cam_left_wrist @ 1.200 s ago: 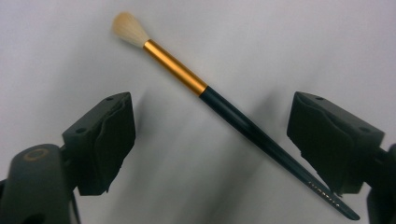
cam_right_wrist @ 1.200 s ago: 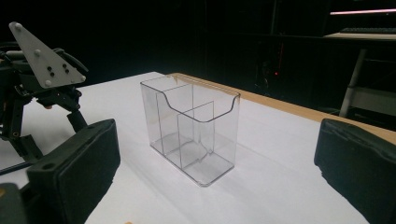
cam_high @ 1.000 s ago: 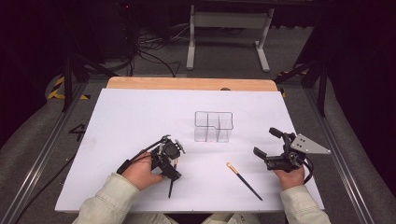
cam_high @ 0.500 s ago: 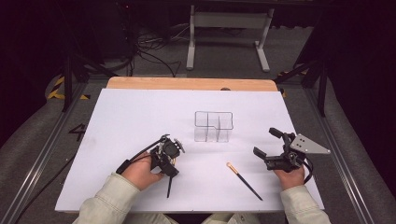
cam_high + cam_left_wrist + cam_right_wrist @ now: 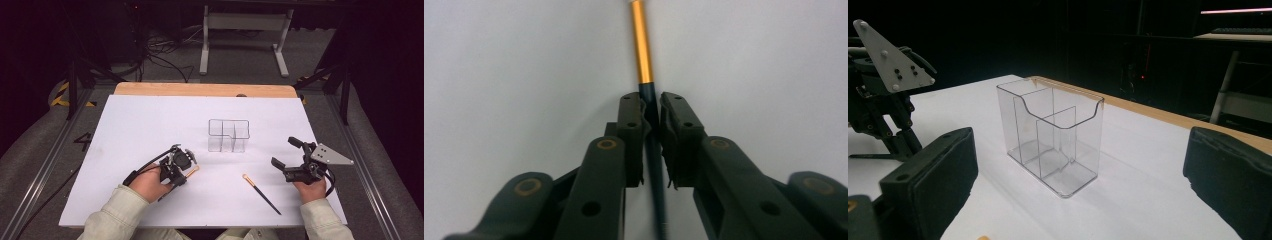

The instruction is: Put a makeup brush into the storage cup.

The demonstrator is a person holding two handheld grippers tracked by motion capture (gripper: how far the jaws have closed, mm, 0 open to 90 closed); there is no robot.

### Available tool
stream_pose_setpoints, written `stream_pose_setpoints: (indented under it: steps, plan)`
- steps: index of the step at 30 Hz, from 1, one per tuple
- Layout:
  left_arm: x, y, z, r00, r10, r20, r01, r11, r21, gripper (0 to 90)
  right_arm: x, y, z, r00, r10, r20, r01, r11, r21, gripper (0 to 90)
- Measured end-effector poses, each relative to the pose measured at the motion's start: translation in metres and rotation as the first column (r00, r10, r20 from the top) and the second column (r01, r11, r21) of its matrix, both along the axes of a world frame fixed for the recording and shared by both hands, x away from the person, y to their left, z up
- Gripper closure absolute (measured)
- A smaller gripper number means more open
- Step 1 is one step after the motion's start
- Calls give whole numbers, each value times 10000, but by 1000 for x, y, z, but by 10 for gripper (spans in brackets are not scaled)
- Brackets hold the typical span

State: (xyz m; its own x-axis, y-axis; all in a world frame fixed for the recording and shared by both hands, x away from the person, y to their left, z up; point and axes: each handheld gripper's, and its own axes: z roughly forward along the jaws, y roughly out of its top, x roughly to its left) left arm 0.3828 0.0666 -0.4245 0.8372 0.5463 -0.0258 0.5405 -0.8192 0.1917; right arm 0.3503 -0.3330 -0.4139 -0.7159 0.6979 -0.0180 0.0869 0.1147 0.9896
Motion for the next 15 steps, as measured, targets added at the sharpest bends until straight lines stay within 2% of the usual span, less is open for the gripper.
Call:
stream_pose_setpoints:
  steps: [7, 14, 15]
  plan:
    - [0, 0, 0, 10000, -59, -22, 59, 10000, 36, 823, 0, 0, 0, 10000, -5, 6, 5, 10000, 9, 13]
    - [1, 1, 1, 9999, -95, -74, 94, 9999, -64, 825, 0, 0, 0, 10000, -19, 3, 19, 10000, 1, 13]
    - [1, 2, 2, 10000, -77, -20, 76, 9998, -207, 825, 0, 0, 0, 10000, -23, -1, 23, 10000, -3, 13]
